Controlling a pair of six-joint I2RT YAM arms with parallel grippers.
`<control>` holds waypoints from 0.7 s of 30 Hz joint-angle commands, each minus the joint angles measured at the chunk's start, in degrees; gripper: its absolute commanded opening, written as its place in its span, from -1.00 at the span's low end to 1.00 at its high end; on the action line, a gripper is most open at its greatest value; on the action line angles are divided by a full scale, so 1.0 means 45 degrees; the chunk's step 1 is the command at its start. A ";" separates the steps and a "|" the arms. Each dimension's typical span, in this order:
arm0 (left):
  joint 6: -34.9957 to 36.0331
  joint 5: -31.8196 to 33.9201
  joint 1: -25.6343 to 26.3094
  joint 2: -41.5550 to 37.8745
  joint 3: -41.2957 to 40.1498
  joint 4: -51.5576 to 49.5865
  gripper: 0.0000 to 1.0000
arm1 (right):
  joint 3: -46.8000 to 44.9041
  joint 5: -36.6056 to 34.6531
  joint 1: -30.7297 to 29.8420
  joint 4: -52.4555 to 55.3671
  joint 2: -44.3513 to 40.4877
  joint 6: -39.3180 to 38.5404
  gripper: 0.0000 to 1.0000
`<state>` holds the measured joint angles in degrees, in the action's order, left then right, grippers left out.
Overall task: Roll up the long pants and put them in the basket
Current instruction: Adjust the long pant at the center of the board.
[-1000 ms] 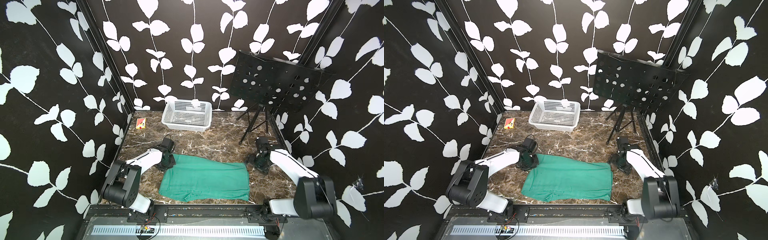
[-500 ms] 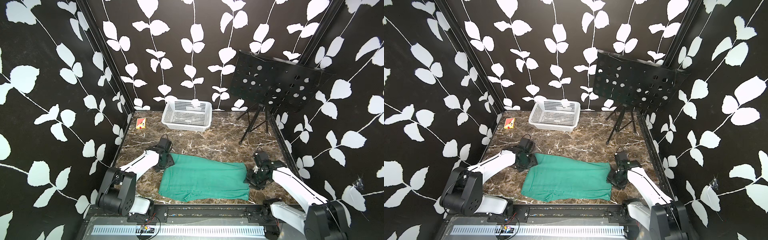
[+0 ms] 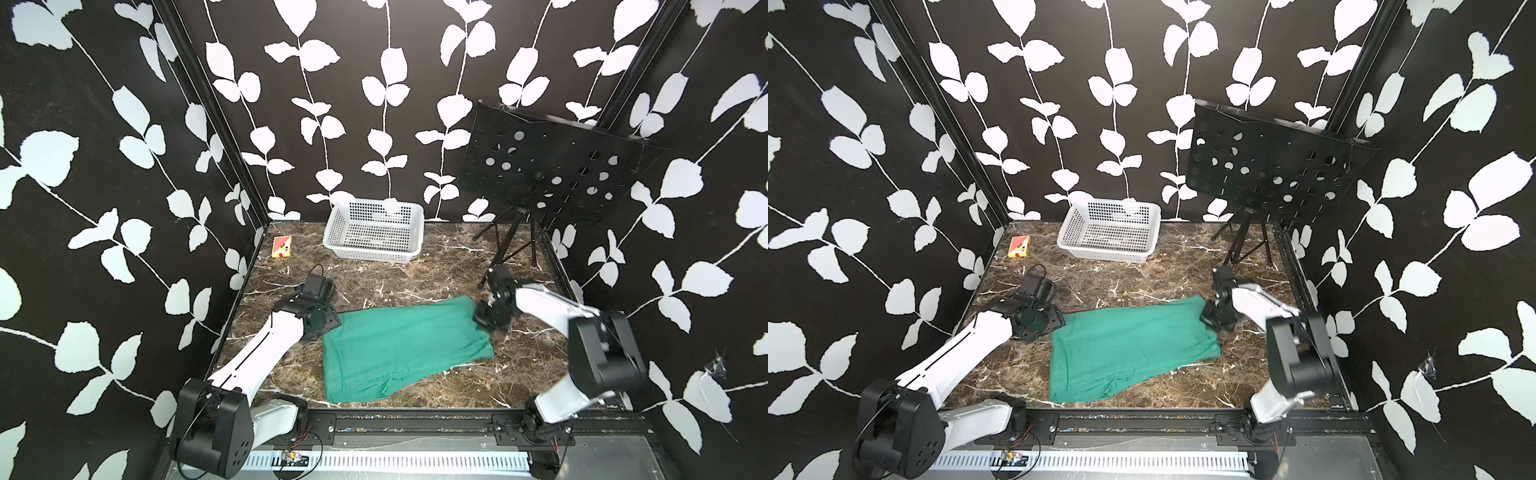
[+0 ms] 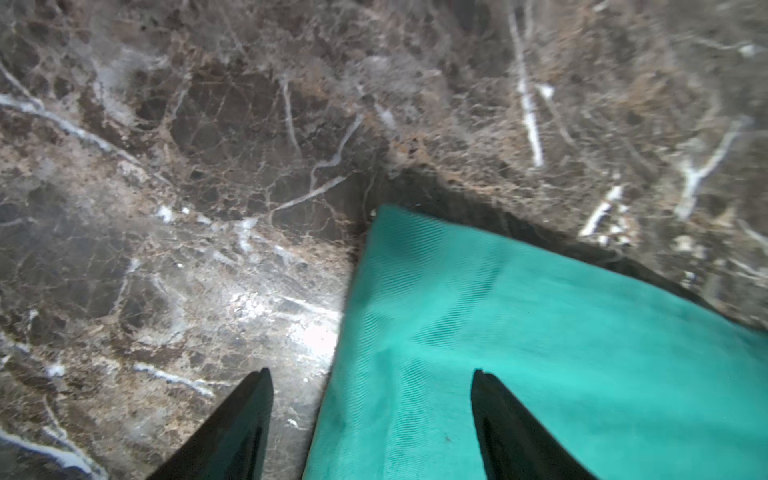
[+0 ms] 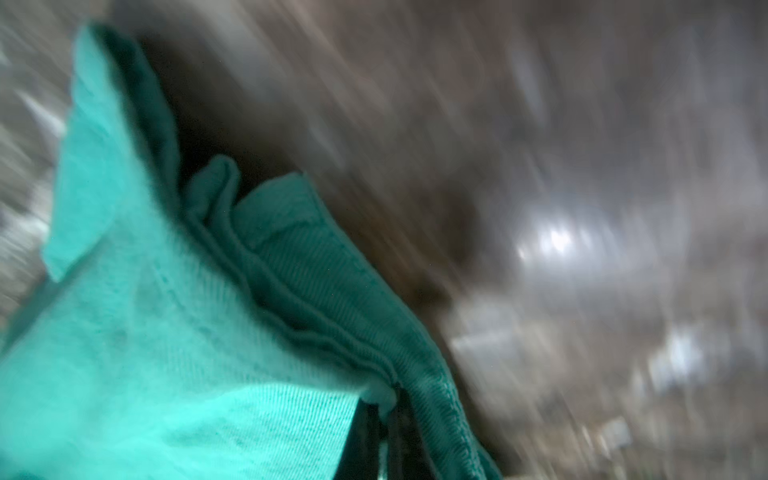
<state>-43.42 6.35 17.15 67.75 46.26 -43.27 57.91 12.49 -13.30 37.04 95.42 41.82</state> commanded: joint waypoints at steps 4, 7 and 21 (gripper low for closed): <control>0.0854 -0.2057 0.0504 0.0456 0.0493 0.1008 0.26 | 0.4315 0.0018 -0.0487 -0.0807 0.2736 -0.1565 -0.85; 0.1130 -0.1774 0.1867 0.1381 0.1068 0.0850 0.27 | 0.4626 -0.0803 -0.0461 -0.0593 0.1874 -0.1775 -0.05; -0.2097 -0.0922 0.3111 0.1928 -0.0073 0.3382 0.26 | -0.4865 0.1416 -0.1204 -0.6691 -0.4542 0.4797 0.66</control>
<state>-48.49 -1.02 31.05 78.28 46.85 -29.17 40.62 15.77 -17.45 19.62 74.83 53.23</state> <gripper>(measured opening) 0.633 0.850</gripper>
